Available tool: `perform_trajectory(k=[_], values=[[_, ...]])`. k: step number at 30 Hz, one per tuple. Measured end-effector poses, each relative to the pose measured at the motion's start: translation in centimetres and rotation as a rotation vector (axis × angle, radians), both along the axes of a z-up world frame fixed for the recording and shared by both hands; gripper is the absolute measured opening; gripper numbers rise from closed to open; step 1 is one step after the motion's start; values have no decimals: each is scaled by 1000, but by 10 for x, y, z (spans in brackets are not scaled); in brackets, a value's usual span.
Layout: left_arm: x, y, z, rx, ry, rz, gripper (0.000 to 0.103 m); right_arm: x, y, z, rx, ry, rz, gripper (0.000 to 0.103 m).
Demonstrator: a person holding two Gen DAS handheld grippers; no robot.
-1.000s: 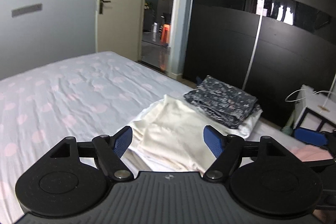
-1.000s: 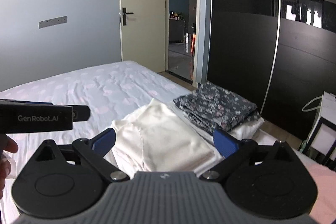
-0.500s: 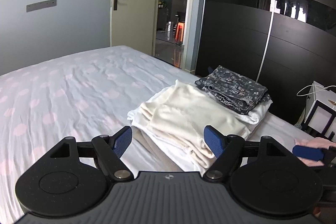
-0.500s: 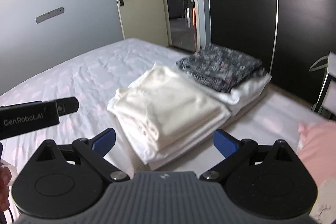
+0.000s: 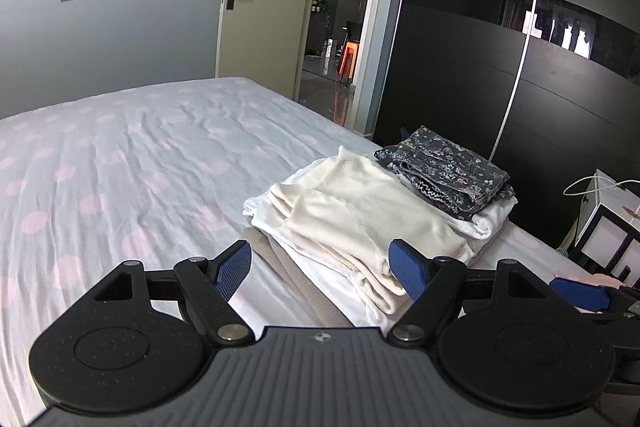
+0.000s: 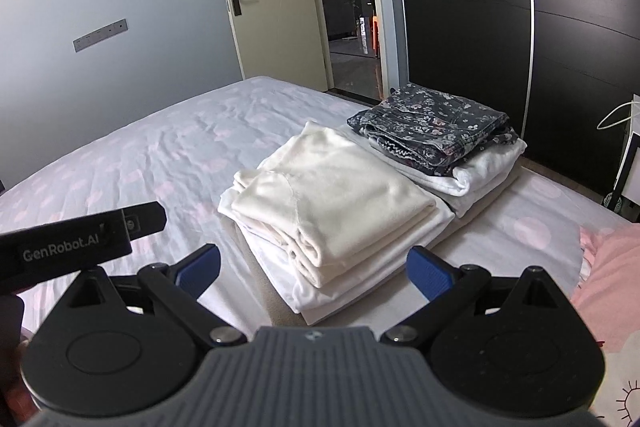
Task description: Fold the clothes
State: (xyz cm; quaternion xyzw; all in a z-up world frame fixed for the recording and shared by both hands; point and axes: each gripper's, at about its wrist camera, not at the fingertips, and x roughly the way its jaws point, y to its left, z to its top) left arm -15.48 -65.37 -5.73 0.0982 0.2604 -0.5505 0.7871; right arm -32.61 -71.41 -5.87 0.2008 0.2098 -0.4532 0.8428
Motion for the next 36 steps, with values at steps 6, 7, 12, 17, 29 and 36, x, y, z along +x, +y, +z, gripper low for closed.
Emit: perform_trajectory(k=[6,7,12,17,29,36], values=[[3,5,1,6,12,12,75,4,3,1,12,-1,19,100],[4,6,1,6,10,13,75,5,4,1,10,0,22,100],[6,11,1,2,15,20,75,9,8,2,5,2,36,100],[9,11,0,13,23,21,75,14,12,1,-3,9,50,100],[10,12,-1,21,32,20,75,15,13,0,4,11,56,100],[11,12,-2,23,38,23,75,16,13,-1,8,12,60,100]])
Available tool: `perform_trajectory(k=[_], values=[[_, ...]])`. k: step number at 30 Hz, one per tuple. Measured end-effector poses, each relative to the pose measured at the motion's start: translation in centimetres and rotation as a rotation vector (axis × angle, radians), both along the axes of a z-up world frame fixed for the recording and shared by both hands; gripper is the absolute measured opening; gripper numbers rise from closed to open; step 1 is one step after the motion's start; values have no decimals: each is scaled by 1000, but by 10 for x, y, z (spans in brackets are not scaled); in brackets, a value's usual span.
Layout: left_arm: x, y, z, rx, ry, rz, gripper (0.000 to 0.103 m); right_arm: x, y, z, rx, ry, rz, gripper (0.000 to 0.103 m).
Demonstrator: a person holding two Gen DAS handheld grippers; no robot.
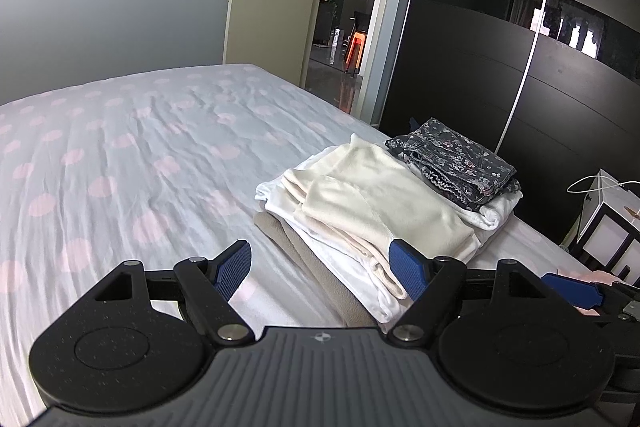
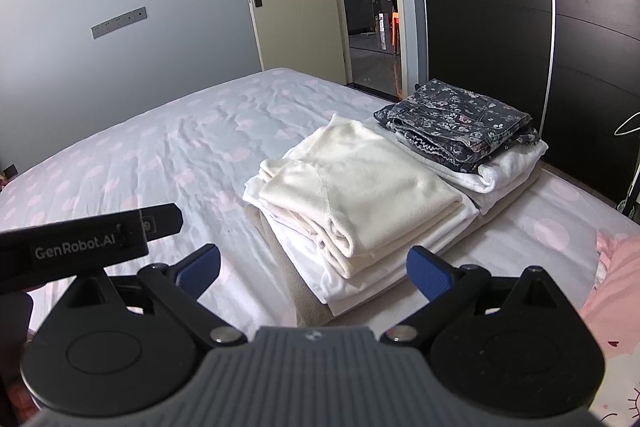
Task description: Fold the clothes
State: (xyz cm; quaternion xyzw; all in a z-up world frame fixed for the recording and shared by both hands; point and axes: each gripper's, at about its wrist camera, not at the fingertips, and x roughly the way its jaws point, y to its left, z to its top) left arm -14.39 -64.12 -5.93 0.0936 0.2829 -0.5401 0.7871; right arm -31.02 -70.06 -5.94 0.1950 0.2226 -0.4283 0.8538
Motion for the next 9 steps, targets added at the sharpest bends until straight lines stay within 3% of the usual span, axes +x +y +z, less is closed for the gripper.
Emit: perform_trajectory(k=[9], values=[[2,1,-1,7,3,9,75,1,1,-1,1,3,5,100]])
